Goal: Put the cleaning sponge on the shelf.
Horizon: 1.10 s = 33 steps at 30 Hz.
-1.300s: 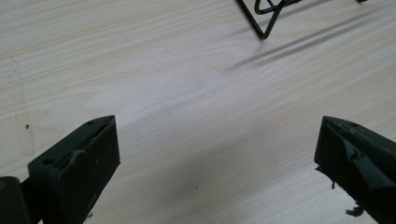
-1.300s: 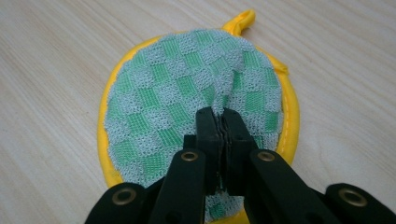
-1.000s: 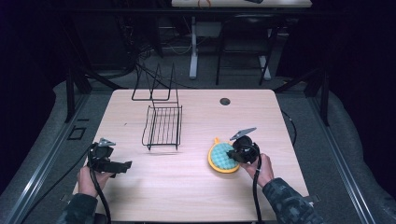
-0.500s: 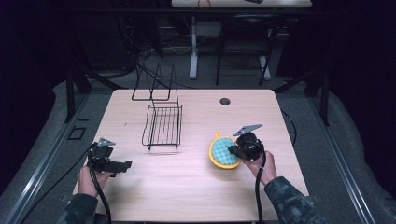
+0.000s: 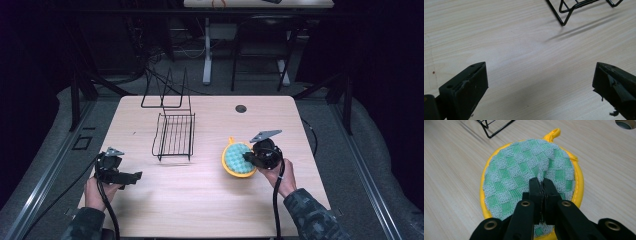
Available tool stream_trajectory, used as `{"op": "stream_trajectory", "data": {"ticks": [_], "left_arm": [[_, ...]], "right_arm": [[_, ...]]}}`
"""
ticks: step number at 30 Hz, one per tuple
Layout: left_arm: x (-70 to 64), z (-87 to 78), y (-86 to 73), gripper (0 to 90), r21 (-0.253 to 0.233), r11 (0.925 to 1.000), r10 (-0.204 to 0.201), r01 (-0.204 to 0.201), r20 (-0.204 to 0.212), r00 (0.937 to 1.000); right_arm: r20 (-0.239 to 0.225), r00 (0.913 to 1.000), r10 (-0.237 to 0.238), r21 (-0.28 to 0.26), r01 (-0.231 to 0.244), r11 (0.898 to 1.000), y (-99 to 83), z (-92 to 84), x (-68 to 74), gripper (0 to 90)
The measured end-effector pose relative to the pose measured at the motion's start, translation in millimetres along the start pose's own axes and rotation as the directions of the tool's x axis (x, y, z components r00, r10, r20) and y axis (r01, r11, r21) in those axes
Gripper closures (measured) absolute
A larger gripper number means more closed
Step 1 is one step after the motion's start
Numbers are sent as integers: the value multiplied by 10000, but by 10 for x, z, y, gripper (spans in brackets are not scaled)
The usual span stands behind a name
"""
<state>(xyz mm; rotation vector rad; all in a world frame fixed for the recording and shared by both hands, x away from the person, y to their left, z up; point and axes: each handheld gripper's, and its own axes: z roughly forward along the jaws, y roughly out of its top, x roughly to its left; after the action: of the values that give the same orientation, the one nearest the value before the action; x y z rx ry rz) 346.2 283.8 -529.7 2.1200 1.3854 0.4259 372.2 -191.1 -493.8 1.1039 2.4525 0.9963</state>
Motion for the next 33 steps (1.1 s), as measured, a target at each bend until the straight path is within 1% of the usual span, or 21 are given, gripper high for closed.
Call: {"op": "stream_trajectory", "data": {"ticks": [3,4,6,8,11,12,14,15,17,22,27,30,33], "left_arm": [[3,4,1,3,1,10000,45,-45,9,10000],[5,3,2,2,27,10000,77,-77,5,10000],[-1,4,2,2,35,10000,30,-30,3,10000],[-7,5,1,1,-42,10000,84,-84,-29,10000],[-6,1,1,1,-29,10000,81,-81,4,10000],[-4,1,0,1,-44,10000,83,-83,11,10000],[1,1,1,1,-24,9999,108,-108,27,9999],[0,0,0,1,-31,9999,98,-98,30,9999],[-3,1,-1,1,-66,9999,90,-89,41,10000],[0,3,1,1,-47,9999,109,-109,51,9999],[3,4,2,1,-24,10000,96,-96,69,9999],[1,5,-1,1,-58,10000,13,-13,84,10000],[3,3,0,1,-57,10000,45,-44,85,10000]], "right_arm": [[-31,10000,28,-9,-28,10000,17,-8,9,879],[-27,10000,-36,-76,36,10000,31,-14,15,879],[-55,10000,-50,-59,50,10000,40,-20,19,879],[-58,10000,-77,-102,77,9999,49,-18,25,879],[-80,9999,-69,-112,68,9999,64,-21,35,879],[-78,9999,-132,-134,131,9998,71,-20,34,879],[-92,9999,-67,-157,65,9999,97,-27,48,879],[-110,9999,-131,-208,129,9997,106,-23,49,879],[-130,9999,-109,-259,105,9996,136,-20,65,879],[-206,9995,-255,-330,248,9991,200,-2,89,879],[-252,9990,-372,-494,360,9981,281,21,126,879],[-328,9986,-418,-591,398,9975,338,31,161,879],[-364,9981,-498,-683,472,9966,384,38,187,879]]}}
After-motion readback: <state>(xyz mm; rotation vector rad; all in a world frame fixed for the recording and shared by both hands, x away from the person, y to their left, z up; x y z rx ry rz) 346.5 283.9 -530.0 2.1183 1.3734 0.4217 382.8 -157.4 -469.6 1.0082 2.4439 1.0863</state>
